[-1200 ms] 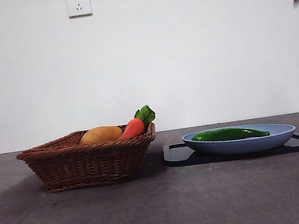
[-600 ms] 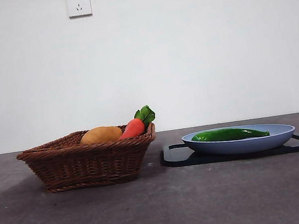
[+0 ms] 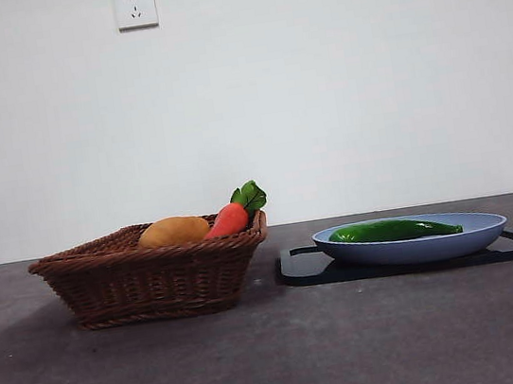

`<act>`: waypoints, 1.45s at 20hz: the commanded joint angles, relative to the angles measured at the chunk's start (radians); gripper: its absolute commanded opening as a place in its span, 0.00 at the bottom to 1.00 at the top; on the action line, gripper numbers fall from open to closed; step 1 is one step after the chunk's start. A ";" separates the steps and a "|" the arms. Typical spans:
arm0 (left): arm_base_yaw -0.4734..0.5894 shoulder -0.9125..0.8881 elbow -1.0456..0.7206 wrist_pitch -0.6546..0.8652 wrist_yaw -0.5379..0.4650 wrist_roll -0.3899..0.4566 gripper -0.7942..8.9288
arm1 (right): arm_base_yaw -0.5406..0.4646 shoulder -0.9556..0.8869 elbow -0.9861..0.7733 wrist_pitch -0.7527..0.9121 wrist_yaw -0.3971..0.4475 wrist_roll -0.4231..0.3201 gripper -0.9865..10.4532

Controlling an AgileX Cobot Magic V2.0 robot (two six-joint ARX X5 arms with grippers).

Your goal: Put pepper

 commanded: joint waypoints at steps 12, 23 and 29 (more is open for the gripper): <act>0.275 -0.150 -0.078 0.313 -0.108 0.175 0.09 | 0.002 0.006 0.015 -0.015 0.002 -0.001 0.10; 0.661 -0.834 -0.908 0.753 -0.316 0.169 0.09 | 0.002 0.008 0.015 -0.015 0.002 -0.001 0.10; 0.700 -1.079 -1.222 0.752 -0.259 0.133 0.09 | 0.002 0.008 0.015 -0.015 0.002 -0.001 0.10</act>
